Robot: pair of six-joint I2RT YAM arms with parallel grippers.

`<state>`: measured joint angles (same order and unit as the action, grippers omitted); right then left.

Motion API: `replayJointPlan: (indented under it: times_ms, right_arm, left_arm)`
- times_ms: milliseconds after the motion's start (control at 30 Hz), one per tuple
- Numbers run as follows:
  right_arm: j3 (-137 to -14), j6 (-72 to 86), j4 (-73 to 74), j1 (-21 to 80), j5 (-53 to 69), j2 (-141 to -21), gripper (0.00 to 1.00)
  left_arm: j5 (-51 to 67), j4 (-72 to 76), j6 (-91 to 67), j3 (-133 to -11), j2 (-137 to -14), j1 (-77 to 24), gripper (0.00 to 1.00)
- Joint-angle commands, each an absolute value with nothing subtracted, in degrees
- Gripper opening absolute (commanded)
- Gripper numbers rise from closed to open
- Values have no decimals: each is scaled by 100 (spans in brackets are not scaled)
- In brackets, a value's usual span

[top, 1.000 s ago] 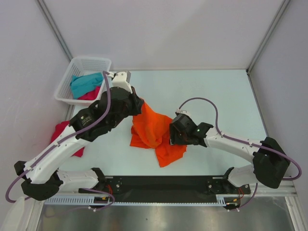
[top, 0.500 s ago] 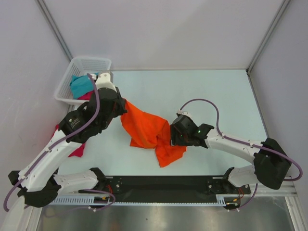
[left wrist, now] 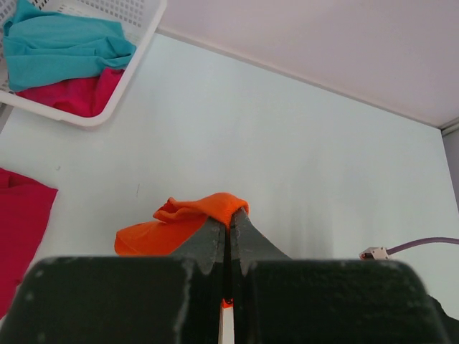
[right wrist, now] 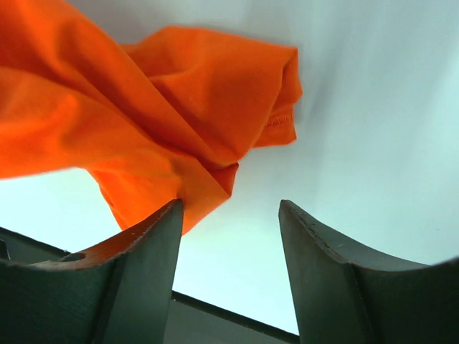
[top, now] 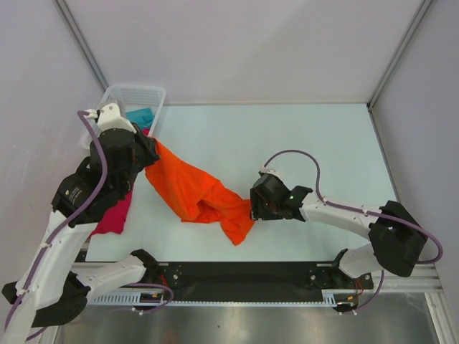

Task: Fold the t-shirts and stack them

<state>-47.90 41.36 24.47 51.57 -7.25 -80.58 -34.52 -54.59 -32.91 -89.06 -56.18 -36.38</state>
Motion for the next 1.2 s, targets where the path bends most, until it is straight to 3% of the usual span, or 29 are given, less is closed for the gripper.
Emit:
replayJointPlan:
  times_ms: [0,400,600,633,700,867,1167]
  right_arm:
    - [-4834,4210,2215,5256,-721,-8183,59]
    - [-4939,4123,1934,5256,-580,-8577,56]
    - [-5264,3973,1671,5265,-343,-9008,30]
    - [-5299,3920,1653,5273,-291,-9104,15]
    - [-5413,3867,1687,5282,-255,-9184,1]
    - [-5747,3692,2152,5370,-983,-9202,0]
    - [-7478,3296,3937,4651,-3681,-8816,0]
  left_arm:
    - [-3463,-5344,-3146,-8930,-5616,-3560,0]
    - [-3314,-5300,-3129,-8868,-5607,-3551,0]
    - [-3357,-5335,-3103,-8868,-5572,-3559,0]
    - [-3366,-5344,-3103,-8877,-5572,-3551,0]
    - [-3384,-5353,-3076,-8886,-5590,-3542,0]
    - [-3322,-5353,-3050,-8824,-5695,-3542,0]
    - [-3445,-5607,-3006,-9008,-5713,-3437,0]
